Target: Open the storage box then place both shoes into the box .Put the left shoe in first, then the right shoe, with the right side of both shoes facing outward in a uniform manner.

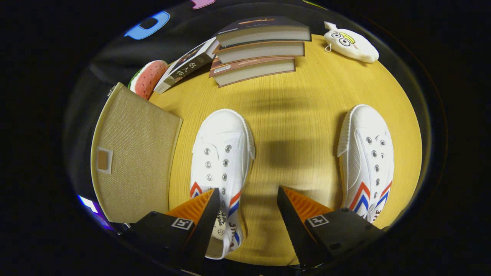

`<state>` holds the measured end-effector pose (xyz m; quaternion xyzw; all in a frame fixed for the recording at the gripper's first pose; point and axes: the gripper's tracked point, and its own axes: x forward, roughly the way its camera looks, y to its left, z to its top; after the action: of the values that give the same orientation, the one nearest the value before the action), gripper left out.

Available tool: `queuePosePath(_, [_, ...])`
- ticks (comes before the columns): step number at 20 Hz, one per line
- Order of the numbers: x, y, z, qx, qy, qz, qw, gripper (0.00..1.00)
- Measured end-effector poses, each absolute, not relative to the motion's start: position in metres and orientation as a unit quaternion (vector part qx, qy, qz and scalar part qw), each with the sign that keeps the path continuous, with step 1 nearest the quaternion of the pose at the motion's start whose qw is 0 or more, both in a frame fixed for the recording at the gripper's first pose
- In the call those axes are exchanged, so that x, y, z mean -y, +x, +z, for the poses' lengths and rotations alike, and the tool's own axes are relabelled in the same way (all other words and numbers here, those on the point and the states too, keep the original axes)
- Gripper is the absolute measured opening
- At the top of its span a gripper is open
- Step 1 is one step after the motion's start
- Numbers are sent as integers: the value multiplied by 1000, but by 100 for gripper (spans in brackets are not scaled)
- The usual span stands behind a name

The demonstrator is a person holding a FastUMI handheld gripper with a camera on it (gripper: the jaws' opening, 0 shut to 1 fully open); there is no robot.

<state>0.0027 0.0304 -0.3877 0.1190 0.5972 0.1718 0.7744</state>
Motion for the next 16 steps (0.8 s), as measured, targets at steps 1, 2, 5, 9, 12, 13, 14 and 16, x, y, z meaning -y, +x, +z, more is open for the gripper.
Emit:
queuePosePath(1, [-33,2,-387,-596,120,177,774,88])
queuePosePath(2, [-39,2,-387,-598,128,187,769,81])
queuePosePath(5, [-49,-1,-386,-611,181,194,746,49])
queuePosePath(9, [-47,0,-388,-629,258,169,714,32])
queuePosePath(12, [-43,1,-385,-634,265,162,708,16])
queuePosePath(13, [-43,0,-386,-634,264,160,709,12])
queuePosePath(14, [-42,2,-384,-634,268,156,709,10])
queuePosePath(16, [-47,-3,-379,-636,279,159,702,9])
